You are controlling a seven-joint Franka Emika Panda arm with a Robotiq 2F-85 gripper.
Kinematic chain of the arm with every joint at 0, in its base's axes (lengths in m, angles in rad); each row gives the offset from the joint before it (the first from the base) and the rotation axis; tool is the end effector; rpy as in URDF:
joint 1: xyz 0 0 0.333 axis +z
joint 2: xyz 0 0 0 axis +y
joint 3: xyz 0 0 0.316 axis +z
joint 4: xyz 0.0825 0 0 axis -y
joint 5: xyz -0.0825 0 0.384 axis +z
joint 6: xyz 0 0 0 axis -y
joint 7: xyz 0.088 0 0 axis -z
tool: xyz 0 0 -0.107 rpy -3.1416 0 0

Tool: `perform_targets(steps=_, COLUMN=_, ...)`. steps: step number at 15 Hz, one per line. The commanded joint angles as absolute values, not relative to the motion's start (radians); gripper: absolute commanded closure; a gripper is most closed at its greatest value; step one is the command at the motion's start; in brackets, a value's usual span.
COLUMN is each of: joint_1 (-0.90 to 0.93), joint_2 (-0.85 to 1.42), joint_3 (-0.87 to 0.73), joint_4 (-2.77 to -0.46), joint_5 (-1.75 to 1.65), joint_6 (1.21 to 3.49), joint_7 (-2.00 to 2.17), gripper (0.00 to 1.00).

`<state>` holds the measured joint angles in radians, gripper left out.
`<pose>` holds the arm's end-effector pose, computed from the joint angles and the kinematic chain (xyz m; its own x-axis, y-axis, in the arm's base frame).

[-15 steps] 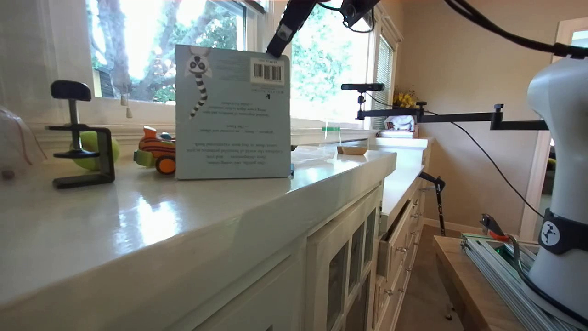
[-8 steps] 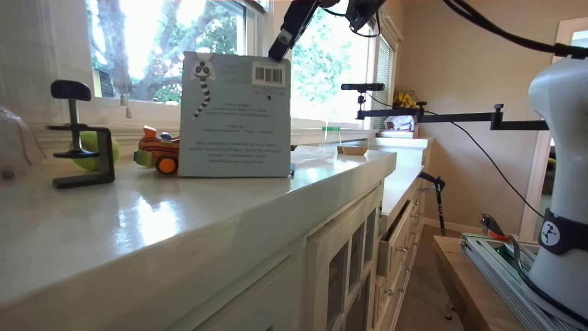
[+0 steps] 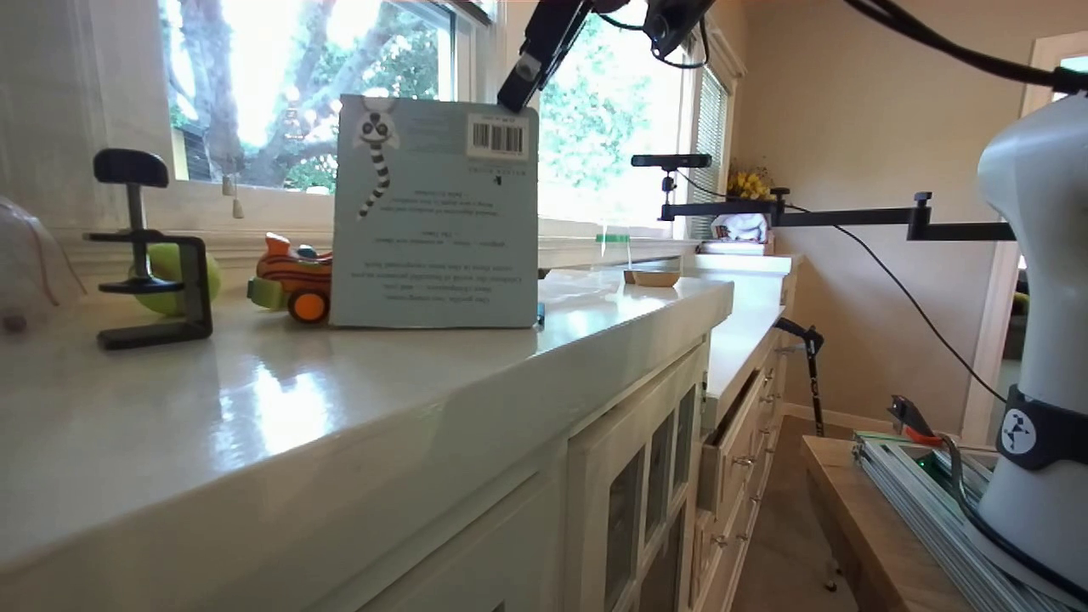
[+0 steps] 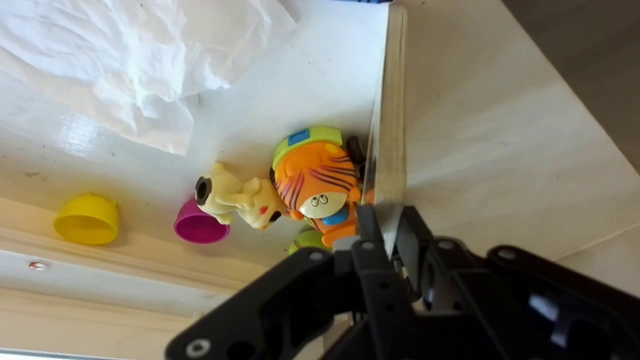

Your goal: Flip the children's book over

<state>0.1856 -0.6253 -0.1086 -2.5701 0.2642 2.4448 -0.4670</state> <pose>0.3978 0.0272 0.5209 0.7938 0.3013 0.5283 0.3964 -0.9151 -0.0736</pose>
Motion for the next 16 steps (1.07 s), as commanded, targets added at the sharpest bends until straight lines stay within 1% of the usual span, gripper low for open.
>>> perform_targets(steps=1, joint_1=0.189, joint_2=-0.654, joint_3=-0.110, joint_4=-2.643, joint_5=0.253, joint_6=2.445, joint_7=-0.428, gripper=0.95)
perform_targets(steps=10, joint_1=0.161, joint_2=-0.723, joint_3=-0.110, joint_4=-2.696, joint_5=0.238, joint_6=2.425, joint_7=-0.381, gripper=0.95)
perform_targets(steps=16, joint_1=0.171, joint_2=-0.716, joint_3=-0.111, joint_4=-2.685, joint_5=0.234, joint_6=2.438, joint_7=-0.393, gripper=0.95)
